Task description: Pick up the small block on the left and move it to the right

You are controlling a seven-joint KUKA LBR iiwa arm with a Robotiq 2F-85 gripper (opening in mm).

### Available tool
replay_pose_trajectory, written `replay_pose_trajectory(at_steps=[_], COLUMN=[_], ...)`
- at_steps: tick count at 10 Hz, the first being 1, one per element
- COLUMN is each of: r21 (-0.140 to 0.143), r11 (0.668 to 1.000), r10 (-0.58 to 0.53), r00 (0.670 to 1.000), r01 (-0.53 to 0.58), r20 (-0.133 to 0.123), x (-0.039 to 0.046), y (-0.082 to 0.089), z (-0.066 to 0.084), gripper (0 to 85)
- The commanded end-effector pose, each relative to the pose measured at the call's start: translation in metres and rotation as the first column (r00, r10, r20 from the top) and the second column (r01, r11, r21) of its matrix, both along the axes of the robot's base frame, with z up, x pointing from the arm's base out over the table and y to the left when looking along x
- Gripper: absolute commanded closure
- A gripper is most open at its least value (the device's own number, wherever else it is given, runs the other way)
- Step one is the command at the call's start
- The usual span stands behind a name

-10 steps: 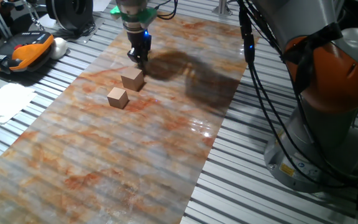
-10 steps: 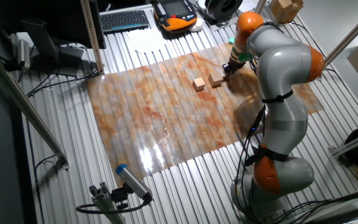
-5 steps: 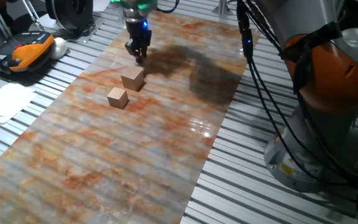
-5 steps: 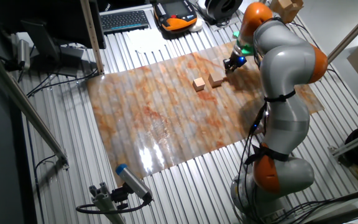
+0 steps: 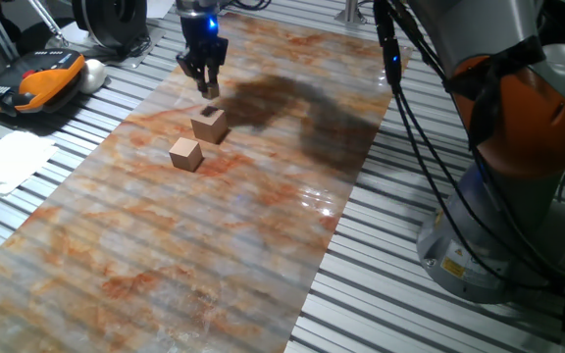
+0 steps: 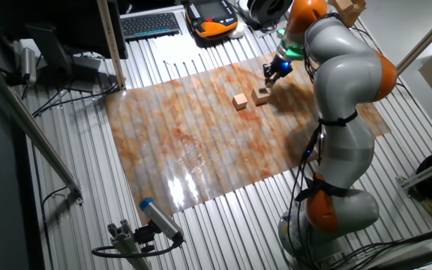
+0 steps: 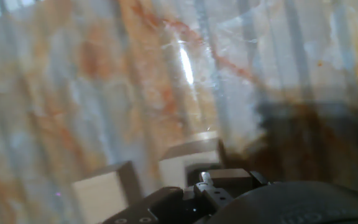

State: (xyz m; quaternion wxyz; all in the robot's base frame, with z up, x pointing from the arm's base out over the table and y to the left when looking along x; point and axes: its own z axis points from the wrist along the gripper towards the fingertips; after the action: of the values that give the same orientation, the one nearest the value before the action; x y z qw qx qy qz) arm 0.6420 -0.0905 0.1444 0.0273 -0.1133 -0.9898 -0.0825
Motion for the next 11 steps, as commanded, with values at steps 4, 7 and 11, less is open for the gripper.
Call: replay_pose_trajectory(at_steps=[4,7,11], r21=[0.001,-0.021,-0.034], r11=[0.996,0.994,0.989], r10=[-0.086,-0.110,-0.140], r00=[0.996,0.993,0.989], r01=[0.086,0.111,0.142], r20=[0.019,0.031,0.048], x=[-0.0100,-0.0144,-0.0144], y=[0.039,0.047,0.047], z=[0.005,0.004,0.004], gripper=[85.0,85.0,85.0])
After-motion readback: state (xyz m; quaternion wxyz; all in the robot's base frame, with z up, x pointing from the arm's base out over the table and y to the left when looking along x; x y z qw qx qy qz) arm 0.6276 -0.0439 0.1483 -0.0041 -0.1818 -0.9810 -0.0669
